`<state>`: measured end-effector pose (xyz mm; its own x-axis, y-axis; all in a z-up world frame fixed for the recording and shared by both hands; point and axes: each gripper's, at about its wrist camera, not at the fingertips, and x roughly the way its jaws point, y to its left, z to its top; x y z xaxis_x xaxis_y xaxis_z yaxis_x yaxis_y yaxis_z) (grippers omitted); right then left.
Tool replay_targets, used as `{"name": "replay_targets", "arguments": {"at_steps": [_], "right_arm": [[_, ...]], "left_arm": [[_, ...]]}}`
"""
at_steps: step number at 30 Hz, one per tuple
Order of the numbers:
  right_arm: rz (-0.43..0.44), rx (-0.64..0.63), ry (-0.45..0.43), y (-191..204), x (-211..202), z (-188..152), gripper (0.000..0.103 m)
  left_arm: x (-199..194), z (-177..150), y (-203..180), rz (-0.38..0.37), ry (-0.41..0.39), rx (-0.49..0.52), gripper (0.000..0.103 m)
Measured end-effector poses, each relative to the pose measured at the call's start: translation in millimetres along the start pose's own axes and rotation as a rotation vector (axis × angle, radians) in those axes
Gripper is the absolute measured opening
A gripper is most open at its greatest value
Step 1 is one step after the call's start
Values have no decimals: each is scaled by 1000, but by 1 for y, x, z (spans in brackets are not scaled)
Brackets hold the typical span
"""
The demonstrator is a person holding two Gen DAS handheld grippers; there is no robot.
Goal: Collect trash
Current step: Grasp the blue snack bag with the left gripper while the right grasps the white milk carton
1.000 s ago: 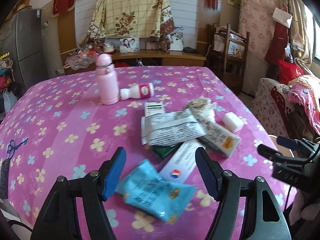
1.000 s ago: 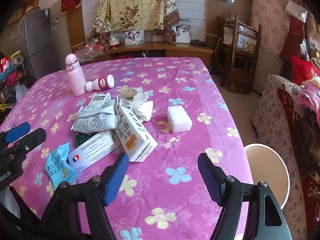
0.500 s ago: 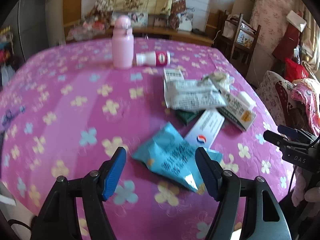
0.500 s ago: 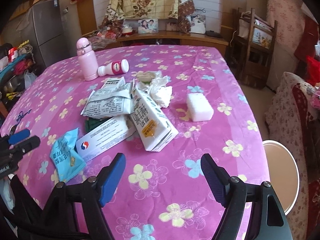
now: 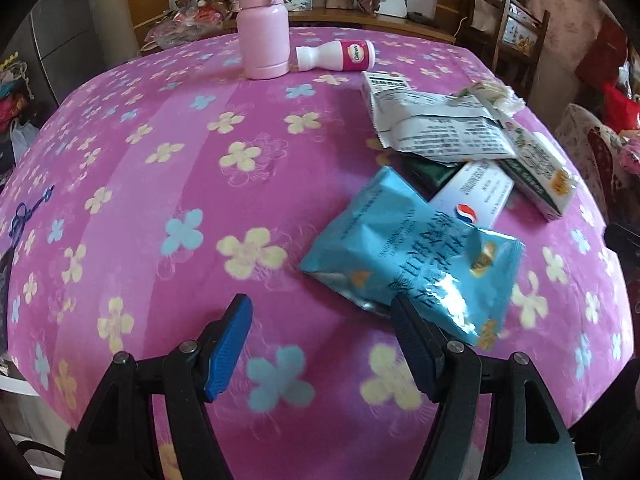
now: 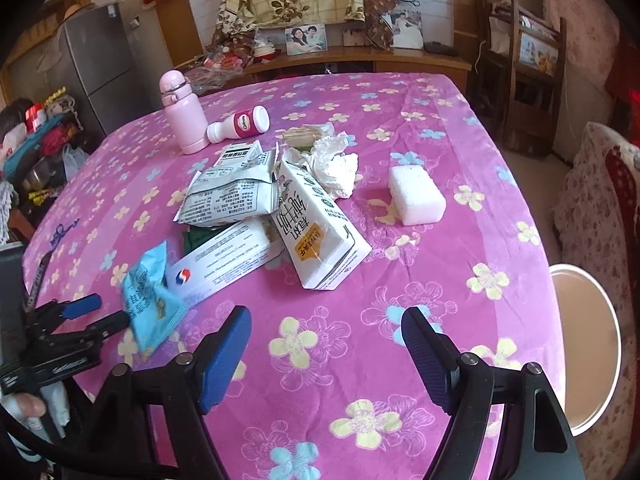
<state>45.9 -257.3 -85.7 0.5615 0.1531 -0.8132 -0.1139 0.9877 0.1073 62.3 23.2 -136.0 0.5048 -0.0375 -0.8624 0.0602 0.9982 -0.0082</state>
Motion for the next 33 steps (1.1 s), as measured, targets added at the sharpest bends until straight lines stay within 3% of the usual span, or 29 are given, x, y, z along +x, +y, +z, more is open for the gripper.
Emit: {"name": "replay_targets", "arguments": {"at_steps": [2,4,8,13,20,23,28,33], "right_arm": [[-4,-8,1,3,-1,0,80],[-12,-23,-3,5,-2,-1,80],[-3,-26,-11,6,-3,1,80],[-4,-55,-32,7,3,11,80],[-60,-135,-12,11,30,41,80],[-69,-178,17,13,48,47,80],[-95,-267,36,26,71,53,80],[-144,-274,72,25,94,57,79]], "left_arm": [[4,5,6,57,-8,11,72],[3,10,17,60,-9,-19,72],[-14,17,28,-22,-42,-87,72],[-26,27,15,-181,-61,-171,75],[-1,31,-12,-195,-4,-244,76],[6,33,-17,-141,-18,-269,78],[12,41,-20,-116,-42,-302,82],[18,50,-23,-153,-28,-299,82]]}}
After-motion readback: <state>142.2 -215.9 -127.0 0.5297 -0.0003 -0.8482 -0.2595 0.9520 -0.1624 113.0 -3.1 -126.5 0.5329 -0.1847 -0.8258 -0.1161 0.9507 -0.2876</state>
